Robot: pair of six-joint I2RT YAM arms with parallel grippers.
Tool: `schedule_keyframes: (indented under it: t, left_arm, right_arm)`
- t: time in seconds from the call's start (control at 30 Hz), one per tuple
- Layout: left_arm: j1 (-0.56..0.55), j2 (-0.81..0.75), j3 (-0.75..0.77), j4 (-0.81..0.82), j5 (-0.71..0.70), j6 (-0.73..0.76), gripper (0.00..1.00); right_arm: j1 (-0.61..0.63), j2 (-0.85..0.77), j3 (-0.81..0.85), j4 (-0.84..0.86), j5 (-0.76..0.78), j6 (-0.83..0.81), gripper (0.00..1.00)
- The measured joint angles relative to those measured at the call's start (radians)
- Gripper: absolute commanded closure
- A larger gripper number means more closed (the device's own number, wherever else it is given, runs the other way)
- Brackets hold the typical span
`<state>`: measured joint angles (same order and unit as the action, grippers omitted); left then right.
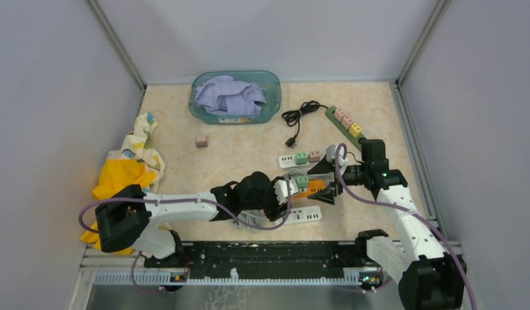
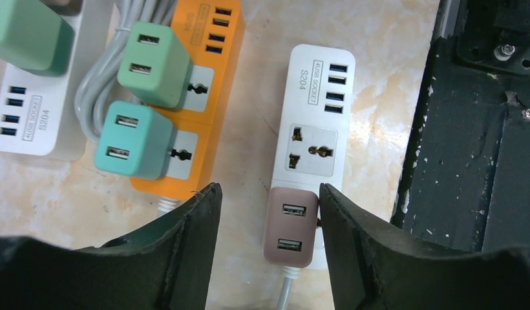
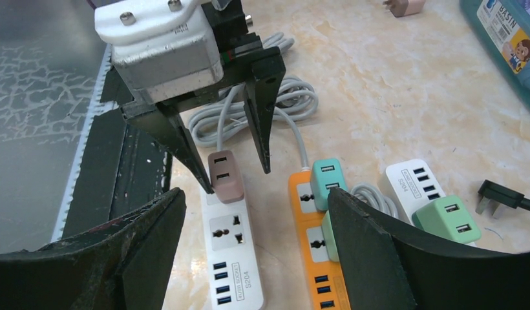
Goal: Pull the plug off the socket
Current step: Remove the plug from the socket.
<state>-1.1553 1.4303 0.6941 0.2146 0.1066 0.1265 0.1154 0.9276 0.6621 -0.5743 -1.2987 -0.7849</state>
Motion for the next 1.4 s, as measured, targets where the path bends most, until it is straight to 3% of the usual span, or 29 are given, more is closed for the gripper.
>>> schedule_keyframes:
  t: [0.43,0.57,0.7,0.87,1.13,1.4]
  left_arm:
    - [-0.001,0.042,0.031,-0.088,0.033,0.002,0.52]
    - [-0.002,0.047,0.031,-0.089,0.038,0.003,0.68]
    - [-0.003,0.051,0.034,-0.089,0.042,0.017,0.99]
    - [-0.003,0.053,0.035,-0.086,0.043,0.035,1.00]
    - [-0.004,-0.032,-0.070,0.011,0.074,0.086,1.00]
    - [-0.005,-0.050,-0.088,0.060,0.095,0.116,1.00]
  right_arm:
    - [0.000,-0.005,0.000,-0.003,0.000,0.000,0.19]
    - [0.000,-0.005,0.000,-0.003,-0.001,0.000,0.19]
    - [0.000,-0.005,0.000,-0.003,-0.001,-0.002,0.20]
    - [0.000,-0.005,0.000,-0.030,0.001,-0.055,0.21]
    - [0.004,-0.017,-0.097,-0.175,0.063,-0.433,0.16]
    - [0.128,0.015,-0.132,-0.200,0.166,-0.570,0.16]
